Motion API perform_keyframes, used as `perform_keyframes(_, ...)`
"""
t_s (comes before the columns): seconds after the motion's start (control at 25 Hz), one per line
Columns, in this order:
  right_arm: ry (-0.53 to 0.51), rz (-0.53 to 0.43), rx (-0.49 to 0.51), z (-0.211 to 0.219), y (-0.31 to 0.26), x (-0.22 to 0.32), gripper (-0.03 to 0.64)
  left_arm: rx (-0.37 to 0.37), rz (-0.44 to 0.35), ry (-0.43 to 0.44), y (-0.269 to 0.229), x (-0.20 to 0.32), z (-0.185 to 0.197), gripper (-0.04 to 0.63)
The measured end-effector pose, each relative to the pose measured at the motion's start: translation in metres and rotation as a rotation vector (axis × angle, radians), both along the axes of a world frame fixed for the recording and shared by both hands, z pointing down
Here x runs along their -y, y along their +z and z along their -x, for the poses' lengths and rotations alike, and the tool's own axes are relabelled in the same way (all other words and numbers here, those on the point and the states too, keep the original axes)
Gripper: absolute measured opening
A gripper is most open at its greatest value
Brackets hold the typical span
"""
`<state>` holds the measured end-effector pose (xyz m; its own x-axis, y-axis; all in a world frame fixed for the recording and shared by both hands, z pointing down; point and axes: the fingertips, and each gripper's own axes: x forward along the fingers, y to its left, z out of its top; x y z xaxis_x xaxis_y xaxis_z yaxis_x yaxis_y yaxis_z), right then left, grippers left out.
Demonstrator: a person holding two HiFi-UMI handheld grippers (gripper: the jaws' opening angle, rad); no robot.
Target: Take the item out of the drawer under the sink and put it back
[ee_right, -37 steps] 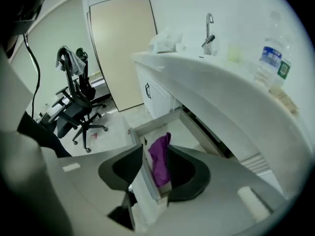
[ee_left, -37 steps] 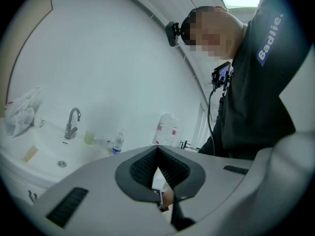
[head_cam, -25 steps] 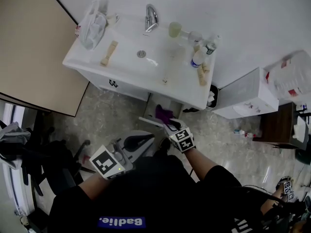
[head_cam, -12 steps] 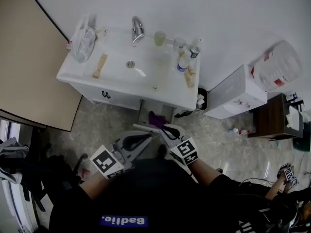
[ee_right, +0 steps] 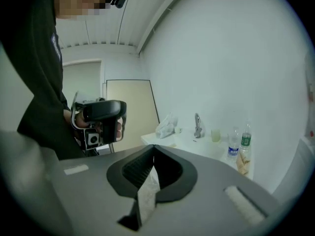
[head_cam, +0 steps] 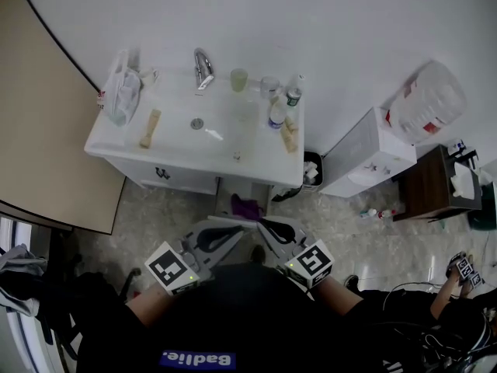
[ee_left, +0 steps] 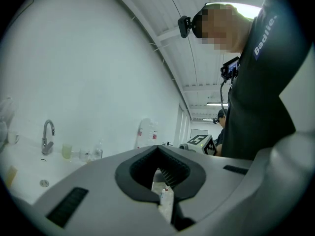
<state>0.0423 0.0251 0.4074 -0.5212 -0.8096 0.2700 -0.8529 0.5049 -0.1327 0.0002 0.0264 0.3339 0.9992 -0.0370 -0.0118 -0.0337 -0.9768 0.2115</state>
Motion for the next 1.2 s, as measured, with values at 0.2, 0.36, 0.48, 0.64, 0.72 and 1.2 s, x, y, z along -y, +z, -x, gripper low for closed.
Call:
perform_keyframes(0.2,-0.008,-0.054,0.111,0.009,-0.044,-0.006,0.002,-0.023,0.015,0.022,-0.012,-0.006,0.0,-0.011)
perform_keyframes(0.36,-0.024,-0.065,0.166,0.016,-0.071,-0.012,0.002,-0.008,0.024,0.03,-0.019,-0.01,0.001,-0.011)
perform_keyframes(0.48,-0.02,-0.074,0.16,0.018,-0.069,-0.012,0.002,-0.004,0.04,0.026,-0.016,-0.008,0.001,-0.011)
perform_keyframes(0.64,-0.022,-0.069,0.166,0.026,-0.059,-0.011,0.0,0.005,0.05,0.028,-0.01,-0.008,0.0,-0.011)
perform_keyframes(0.72,-0.028,-0.078,0.167,0.026,-0.06,-0.012,0.0,0.004,0.042,0.027,-0.009,-0.008,-0.001,-0.011)
perform_keyframes(1.2,-0.028,-0.073,0.17,0.024,-0.055,-0.012,0.0,0.017,0.06,0.037,-0.003,-0.013,-0.005,-0.011)
